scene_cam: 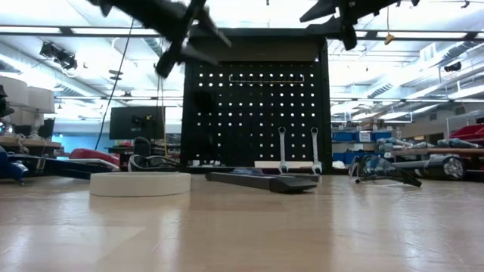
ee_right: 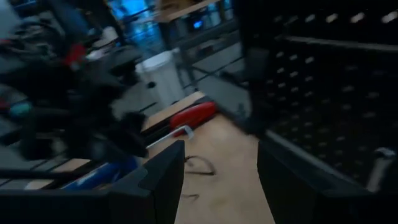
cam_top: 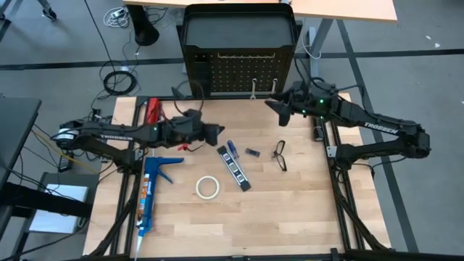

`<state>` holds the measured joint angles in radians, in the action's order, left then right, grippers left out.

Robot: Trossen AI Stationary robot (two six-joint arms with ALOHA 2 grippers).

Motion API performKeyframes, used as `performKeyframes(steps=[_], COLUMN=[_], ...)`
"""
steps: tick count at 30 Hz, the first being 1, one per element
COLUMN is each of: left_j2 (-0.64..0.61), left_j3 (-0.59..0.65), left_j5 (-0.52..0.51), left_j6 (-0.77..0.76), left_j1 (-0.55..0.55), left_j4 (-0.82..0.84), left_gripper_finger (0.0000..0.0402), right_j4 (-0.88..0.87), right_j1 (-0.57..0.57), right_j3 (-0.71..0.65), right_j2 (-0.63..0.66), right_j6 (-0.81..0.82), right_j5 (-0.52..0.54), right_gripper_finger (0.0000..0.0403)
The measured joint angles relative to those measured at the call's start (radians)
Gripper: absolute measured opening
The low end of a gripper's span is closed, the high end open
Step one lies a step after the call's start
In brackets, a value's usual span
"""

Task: Hang tools onto peg board
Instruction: Unhang the right wrench from the black pegboard

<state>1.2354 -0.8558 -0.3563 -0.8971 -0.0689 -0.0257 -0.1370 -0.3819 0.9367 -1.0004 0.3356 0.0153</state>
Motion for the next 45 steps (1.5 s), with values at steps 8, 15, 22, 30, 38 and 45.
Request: performKeyframes(steps=[8, 15, 22, 30, 38, 45], left_j2=[0.0, 0.0, 0.0, 0.0, 0.0, 0.0], left_j3=[-0.125, -0.168, -0.174, -0.174, -0.174, -0.174], left_j5=[-0.051, -0.07, -0.179, -0.196, -0.2, -0.2], left_j6=[0.127, 0.043, 0.021, 0.003, 0.002, 0.002], left_j1=[0.0, 0.028, 0.086, 0.098, 0.096, 0.096], left_j4=[-0.015, 0.047, 0.07, 0.098, 0.14, 0.138], left_gripper_finger=[0.0201, 0.0201, 0.0201, 0.0201, 0.0201, 0.0201], right_j4=[0.008, 0.025, 0.339, 0.616, 0.719, 0.601], right_j1=[-0.052, -0.141, -0.163, -0.192, -0.227, -0.322], right_j3=[0.0, -0.017, -0.25, -0.539, -0.583, -0.473], right_j2=[-0.123, -0.279, -0.181, -0.167, -0.276, -0.434], right_j6=[-0.163, -0.134, -0.08, -0.094, -0.258, -0.022], right_j5=[0.145, -0.031, -0.005, 0.056, 0.13, 0.144], right_gripper_finger=[0.0204, 0.0204, 0.0186, 0.018, 0.0181, 0.0215])
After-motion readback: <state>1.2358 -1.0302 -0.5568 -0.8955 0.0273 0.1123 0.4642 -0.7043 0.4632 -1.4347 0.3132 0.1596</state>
